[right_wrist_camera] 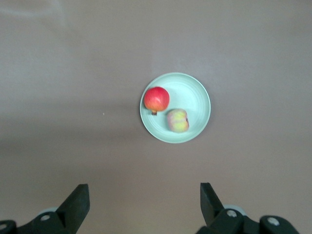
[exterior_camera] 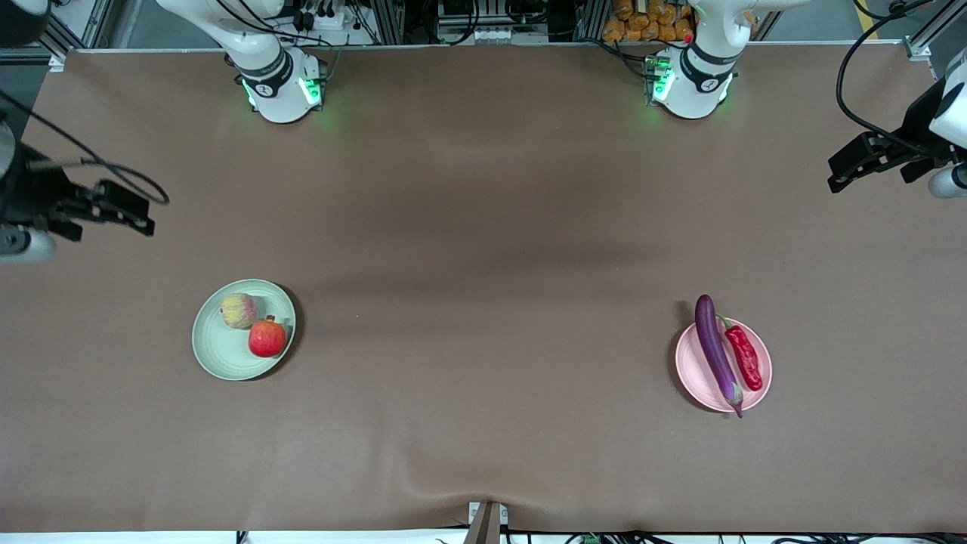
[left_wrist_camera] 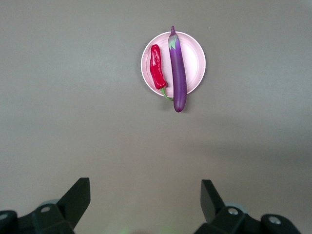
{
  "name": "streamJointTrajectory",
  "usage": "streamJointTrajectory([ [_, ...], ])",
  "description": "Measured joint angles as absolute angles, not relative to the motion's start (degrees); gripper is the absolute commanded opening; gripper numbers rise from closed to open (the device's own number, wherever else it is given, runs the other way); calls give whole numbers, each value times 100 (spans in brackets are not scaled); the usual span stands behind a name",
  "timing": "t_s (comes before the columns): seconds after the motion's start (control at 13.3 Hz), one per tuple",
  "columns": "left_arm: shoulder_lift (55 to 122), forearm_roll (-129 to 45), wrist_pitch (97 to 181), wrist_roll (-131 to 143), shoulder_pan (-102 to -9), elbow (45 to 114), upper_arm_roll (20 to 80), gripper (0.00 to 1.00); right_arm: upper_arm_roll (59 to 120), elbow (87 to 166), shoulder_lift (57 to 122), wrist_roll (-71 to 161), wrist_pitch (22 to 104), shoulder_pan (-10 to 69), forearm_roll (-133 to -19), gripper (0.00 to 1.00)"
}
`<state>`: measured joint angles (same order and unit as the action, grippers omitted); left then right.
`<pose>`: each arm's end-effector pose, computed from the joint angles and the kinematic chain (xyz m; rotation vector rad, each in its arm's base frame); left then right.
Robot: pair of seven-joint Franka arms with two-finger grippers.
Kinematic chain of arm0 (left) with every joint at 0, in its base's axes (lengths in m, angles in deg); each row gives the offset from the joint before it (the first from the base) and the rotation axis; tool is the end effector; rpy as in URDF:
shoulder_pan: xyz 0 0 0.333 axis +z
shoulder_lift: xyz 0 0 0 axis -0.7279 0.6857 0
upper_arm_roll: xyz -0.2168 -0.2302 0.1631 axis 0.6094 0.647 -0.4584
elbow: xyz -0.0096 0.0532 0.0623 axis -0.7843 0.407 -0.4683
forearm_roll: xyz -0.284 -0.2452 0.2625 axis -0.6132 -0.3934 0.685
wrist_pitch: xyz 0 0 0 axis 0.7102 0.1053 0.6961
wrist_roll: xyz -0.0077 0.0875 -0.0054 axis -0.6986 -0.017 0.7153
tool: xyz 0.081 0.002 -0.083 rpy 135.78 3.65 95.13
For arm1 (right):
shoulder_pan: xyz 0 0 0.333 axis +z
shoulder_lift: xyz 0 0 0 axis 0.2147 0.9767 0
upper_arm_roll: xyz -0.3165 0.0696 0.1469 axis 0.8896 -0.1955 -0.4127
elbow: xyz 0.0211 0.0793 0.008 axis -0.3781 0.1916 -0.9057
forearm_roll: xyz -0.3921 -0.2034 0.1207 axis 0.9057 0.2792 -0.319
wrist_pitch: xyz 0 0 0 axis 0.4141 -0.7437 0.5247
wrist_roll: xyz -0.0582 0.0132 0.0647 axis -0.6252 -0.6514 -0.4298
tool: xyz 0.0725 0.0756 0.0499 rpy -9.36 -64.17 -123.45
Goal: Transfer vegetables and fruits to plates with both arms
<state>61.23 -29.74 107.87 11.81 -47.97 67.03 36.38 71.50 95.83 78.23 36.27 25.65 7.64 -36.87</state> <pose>0.6014 -0.0556 0.6961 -3.0824 -0.1721 -0.0244 0.6672 0.0632 0.7017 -3.1373 -0.0877 0.0596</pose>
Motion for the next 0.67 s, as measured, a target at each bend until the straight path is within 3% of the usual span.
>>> streamJointTrajectory([
  [0.3,6091,-2975,10689,1181,-4801,6670,3645,100,7189,10792,7159,4121,3078,249,-3807,100],
  [0.67,6088,-2976,10646,1181,-4797,6668,3645,100,7201,11877,6462,4159,3553,170,-3931,100],
])
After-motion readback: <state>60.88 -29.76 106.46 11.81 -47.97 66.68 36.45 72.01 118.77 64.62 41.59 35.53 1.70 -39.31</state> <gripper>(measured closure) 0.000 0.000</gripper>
